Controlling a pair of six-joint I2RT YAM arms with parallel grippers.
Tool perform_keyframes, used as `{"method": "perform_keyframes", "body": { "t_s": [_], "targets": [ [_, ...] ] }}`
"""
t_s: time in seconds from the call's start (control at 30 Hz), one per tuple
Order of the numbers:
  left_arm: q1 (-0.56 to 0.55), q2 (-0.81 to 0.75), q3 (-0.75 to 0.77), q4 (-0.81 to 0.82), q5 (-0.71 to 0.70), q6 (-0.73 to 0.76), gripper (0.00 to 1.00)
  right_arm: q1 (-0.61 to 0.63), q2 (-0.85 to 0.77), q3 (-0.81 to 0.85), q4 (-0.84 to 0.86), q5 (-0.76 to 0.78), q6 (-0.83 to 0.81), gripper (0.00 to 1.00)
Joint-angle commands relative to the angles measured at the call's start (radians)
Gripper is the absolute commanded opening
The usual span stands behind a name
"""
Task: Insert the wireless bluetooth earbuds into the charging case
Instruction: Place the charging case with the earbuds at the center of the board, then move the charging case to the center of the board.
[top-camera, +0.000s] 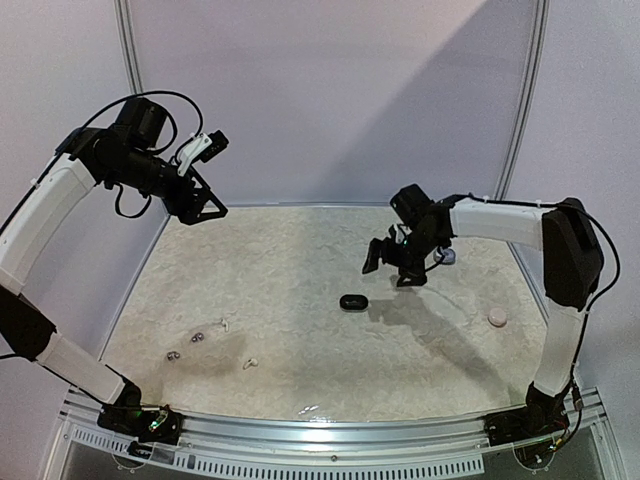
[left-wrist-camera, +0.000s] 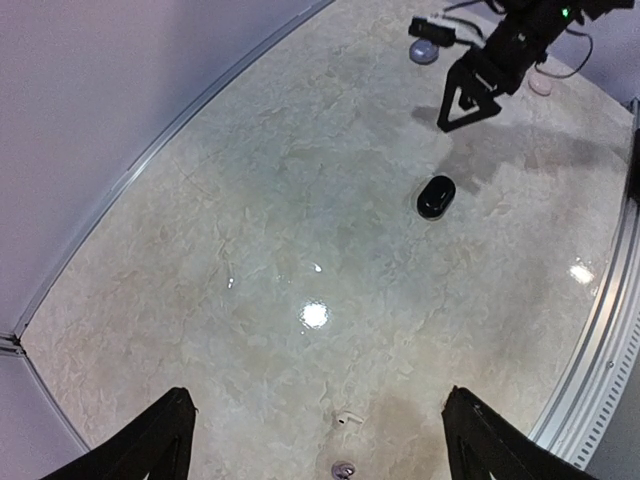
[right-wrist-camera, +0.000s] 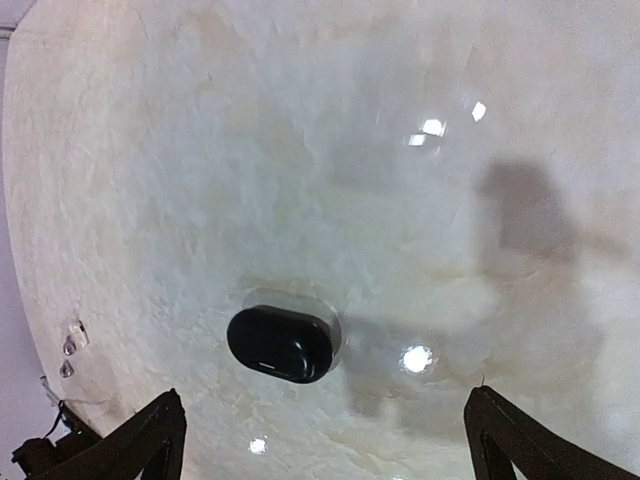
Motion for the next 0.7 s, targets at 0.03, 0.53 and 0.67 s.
{"method": "perform_keyframes", "body": {
  "t_s": [0.03, 0.53, 0.67],
  "targets": [
    [0.011, -0.003, 0.018, -0.009, 0.005, 0.003, 0.88, -0.110, -0.043, 0.243, -0.357, 0.350, -0.212, 0.99],
    [0.017, 0.025, 0.032, -0.014, 0.000, 0.012, 0.88, -0.387, 0.405, 0.687, -0.513, 0.377, -0.280, 0.99],
    [0.020, 0.039, 0.042, -0.015, -0.005, 0.014, 0.88, -0.436, 0.472, 0.716, -0.498, 0.245, -0.220, 0.99]
  ]
}}
